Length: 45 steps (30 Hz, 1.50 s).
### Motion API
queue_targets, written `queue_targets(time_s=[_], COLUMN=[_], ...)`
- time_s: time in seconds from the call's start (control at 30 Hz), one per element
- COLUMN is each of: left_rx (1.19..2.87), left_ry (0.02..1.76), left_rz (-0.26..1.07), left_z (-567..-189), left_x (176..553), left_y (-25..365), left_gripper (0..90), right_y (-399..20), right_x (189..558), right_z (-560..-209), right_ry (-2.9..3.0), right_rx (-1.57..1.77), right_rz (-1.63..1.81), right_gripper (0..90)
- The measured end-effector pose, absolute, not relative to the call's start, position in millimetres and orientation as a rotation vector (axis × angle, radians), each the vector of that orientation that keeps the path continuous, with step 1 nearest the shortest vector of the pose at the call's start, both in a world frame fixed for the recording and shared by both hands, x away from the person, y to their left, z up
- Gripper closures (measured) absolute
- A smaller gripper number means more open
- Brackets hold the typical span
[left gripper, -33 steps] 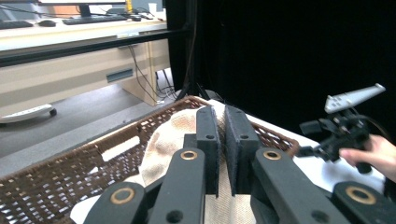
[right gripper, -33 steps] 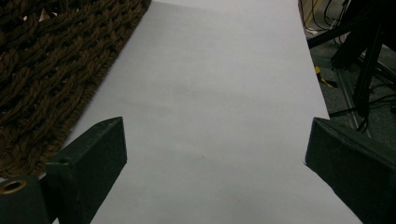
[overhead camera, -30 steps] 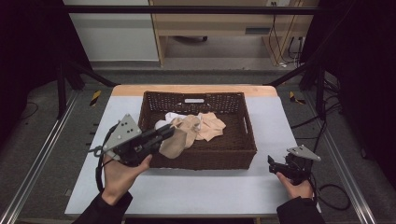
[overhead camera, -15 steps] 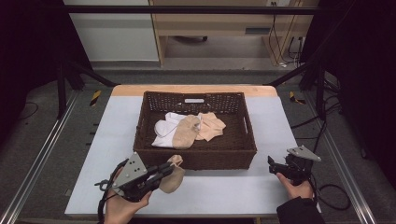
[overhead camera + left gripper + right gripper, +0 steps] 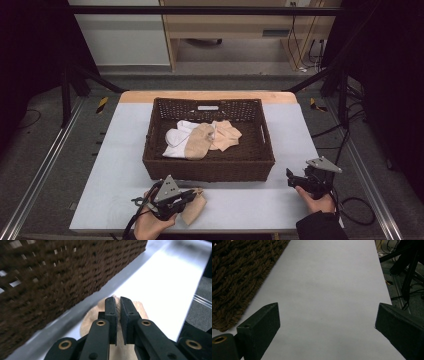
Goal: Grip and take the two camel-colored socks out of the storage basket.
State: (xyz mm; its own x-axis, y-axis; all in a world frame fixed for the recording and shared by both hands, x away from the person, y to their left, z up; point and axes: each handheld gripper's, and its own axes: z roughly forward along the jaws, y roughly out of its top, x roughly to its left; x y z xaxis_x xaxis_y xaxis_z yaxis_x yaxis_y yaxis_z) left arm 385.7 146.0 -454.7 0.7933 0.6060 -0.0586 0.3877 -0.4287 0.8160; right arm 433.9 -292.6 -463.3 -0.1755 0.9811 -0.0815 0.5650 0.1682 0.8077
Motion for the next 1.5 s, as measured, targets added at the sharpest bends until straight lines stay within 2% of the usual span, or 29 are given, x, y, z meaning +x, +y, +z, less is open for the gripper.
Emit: queue_targets(time_s=[0.1,0.23,0.37,0.5,1.03,1.5], left_rx=[2.088,2.072,2.018,1.954,1.8,1.788], left_ry=[0.74,0.75,0.763,0.775,0.775,0.749], left_rz=[0.316,0.321,0.344,0.364,0.452,0.521], left_z=[-463,-467,-459,-445,-387,-340], left_x=[389,390,388,386,395,432], left_y=[142,139,143,150,169,153], left_gripper=[82.3,73.6,64.6,60.1,58.7,55.7], right_y=[-292,-291,-291,-292,-294,-295], right_x=[435,435,435,435,434,434], right_z=[-464,-465,-466,-465,-464,-463], right_ry=[1.833,1.844,1.843,1.839,1.822,1.809], right_rx=[1.466,1.472,1.475,1.48,1.48,1.484], right_rz=[0.848,0.841,0.849,0.85,0.856,0.869], right_gripper=[6.0,6.1,6.2,6.2,6.1,5.8])
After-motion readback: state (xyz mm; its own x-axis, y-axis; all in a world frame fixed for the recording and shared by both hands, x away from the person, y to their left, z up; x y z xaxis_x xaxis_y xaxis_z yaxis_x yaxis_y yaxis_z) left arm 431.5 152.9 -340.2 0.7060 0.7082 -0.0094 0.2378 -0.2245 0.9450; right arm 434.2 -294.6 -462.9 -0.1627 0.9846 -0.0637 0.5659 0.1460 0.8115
